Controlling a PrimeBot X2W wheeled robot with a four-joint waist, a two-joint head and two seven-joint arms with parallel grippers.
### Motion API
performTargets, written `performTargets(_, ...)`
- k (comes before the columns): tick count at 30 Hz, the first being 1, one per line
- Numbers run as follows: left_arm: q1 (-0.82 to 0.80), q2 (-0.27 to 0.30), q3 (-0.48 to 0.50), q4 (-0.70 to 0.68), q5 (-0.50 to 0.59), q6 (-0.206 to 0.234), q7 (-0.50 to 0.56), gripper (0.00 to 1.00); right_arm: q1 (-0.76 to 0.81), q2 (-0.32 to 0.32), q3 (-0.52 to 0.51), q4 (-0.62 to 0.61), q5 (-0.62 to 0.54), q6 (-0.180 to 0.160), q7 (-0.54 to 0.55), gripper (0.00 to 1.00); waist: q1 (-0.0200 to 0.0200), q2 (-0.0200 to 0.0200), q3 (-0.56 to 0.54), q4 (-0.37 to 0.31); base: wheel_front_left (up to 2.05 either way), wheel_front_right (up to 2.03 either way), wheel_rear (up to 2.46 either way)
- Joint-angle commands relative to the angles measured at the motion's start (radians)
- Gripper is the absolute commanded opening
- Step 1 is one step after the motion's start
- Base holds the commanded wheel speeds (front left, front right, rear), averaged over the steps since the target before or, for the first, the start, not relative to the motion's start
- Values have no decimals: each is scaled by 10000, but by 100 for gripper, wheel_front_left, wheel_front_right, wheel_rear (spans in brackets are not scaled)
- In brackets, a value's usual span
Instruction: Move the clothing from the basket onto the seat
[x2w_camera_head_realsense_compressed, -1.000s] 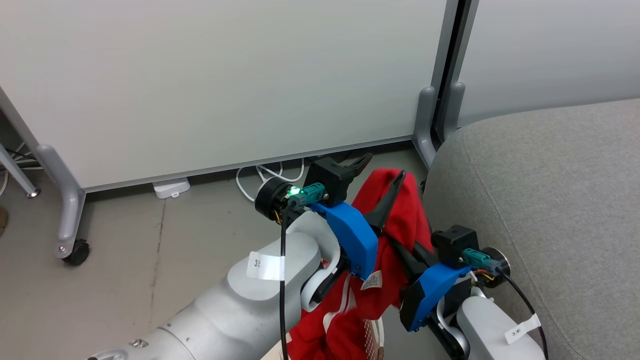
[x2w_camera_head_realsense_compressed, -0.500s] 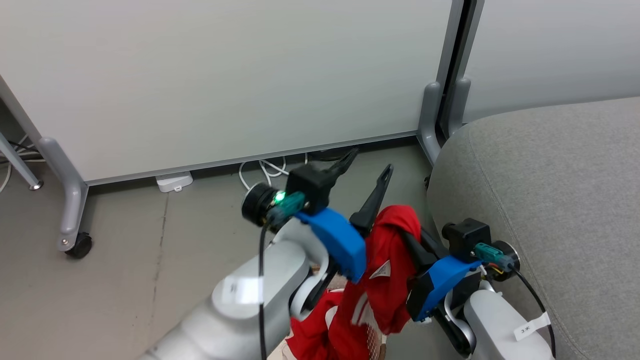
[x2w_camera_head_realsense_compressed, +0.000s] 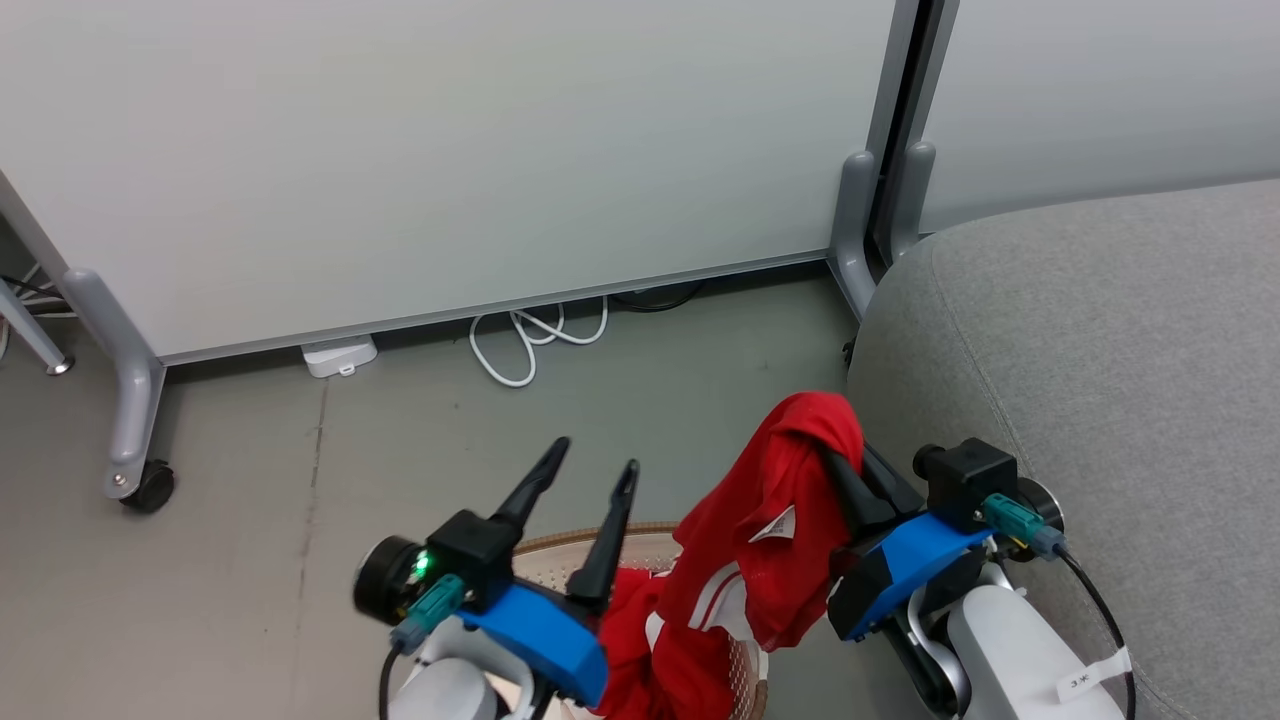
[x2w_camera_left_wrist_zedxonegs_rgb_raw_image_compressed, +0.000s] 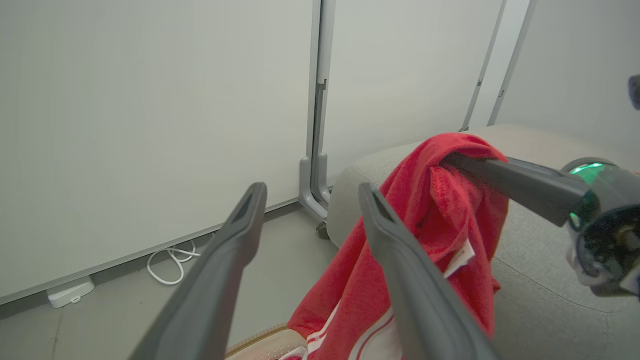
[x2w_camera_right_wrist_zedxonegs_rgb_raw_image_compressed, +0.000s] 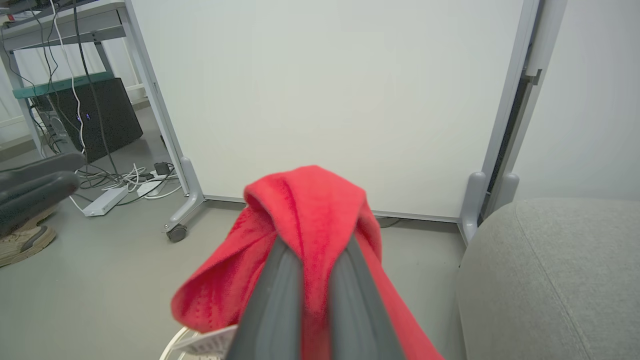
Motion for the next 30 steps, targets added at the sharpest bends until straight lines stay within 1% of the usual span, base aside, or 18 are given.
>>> performTargets(1,288,62,359,-141,276,-55,-46,100,158,-24,-56,-175,-84,1,58,0,0,0,6,-22,0,0,0)
performTargets(5,1236,20,1491,-524,963,-28,-38,100,382,-24,-118,-535,-134,1,209,0,0,0,7,-123,0,0,0)
performTargets(9,1915,-119,2337,-824,1541,-317,-39,100,544,-24,-203,-814,-161,1,354,0,0,0,-4,-159,0,0,0)
performTargets(14,2318,-385,3051,-910,2123,-681,-39,100,718,-24,-326,-1074,-245,1,464,0,0,0,-29,-137,0,0,0)
performTargets(18,2410,-591,3391,-856,2444,-936,-39,100,861,-24,-424,-1235,-206,1,492,0,0,0,-58,-182,0,0,0)
performTargets(23,2527,-798,3712,-801,2705,-1155,-39,100,914,-25,-437,-1421,-168,1,566,0,0,0,-73,-615,0,0,0)
performTargets(30,2457,-999,3931,-749,2953,-1346,-39,100,1001,-25,-318,-1647,-135,1,664,0,0,0,-1,-1642,0,0,0)
